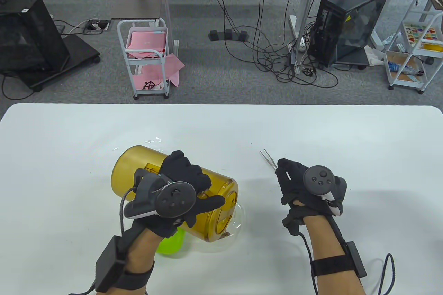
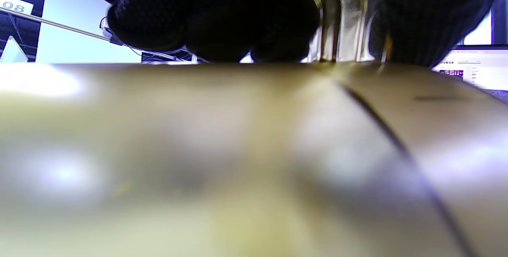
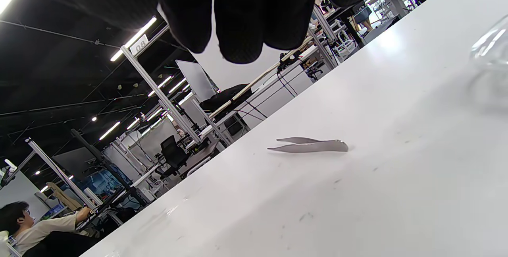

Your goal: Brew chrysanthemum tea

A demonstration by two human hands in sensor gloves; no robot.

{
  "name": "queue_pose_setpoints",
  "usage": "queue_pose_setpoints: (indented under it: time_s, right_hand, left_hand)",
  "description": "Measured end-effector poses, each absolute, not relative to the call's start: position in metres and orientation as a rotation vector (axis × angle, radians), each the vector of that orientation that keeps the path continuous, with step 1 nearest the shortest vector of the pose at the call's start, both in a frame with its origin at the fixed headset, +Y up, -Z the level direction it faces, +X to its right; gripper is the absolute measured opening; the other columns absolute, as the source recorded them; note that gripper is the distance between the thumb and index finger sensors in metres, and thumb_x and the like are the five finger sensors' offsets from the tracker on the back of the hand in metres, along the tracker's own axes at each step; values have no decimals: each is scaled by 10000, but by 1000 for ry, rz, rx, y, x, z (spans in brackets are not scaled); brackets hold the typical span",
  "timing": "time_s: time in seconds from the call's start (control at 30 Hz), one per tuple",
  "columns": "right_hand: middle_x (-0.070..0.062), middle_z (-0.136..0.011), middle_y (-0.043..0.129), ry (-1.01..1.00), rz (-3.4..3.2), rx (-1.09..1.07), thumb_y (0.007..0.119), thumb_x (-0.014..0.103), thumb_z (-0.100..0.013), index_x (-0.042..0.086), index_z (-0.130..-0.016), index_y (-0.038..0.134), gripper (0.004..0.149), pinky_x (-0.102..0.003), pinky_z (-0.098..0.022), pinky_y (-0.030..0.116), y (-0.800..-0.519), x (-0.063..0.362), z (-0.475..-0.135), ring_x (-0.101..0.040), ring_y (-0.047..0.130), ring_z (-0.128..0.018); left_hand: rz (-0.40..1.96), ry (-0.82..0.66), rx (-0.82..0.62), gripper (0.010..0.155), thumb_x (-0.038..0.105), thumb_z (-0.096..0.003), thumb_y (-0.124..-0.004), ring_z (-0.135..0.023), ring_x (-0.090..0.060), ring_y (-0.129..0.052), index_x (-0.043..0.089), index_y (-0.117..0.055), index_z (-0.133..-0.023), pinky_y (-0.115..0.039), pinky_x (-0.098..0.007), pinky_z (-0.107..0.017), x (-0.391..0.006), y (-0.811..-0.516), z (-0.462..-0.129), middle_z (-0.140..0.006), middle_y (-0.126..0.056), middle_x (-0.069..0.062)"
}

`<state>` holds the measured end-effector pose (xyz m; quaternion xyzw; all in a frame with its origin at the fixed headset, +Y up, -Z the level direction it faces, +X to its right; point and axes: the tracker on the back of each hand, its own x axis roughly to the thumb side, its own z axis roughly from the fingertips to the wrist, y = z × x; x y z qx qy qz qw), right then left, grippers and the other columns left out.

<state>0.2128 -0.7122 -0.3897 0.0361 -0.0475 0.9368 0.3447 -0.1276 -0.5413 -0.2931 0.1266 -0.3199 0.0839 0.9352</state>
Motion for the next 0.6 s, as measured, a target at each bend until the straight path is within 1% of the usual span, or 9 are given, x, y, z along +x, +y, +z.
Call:
queue_pose_setpoints:
  time_s: [0.6]
  right_hand:
    - [-47,-1057,700,-118,2438,95,663,521,-582,278,-1038,696,518,-676,-741,470,-712,212,-389,-390,682,-1046]
  left_hand:
    - [169,-647,256,517,723,-454,-902,-562,-353,-917,234,-993,-597,-522,-694,-753,-127,-541,-293,-505,-1021,-52]
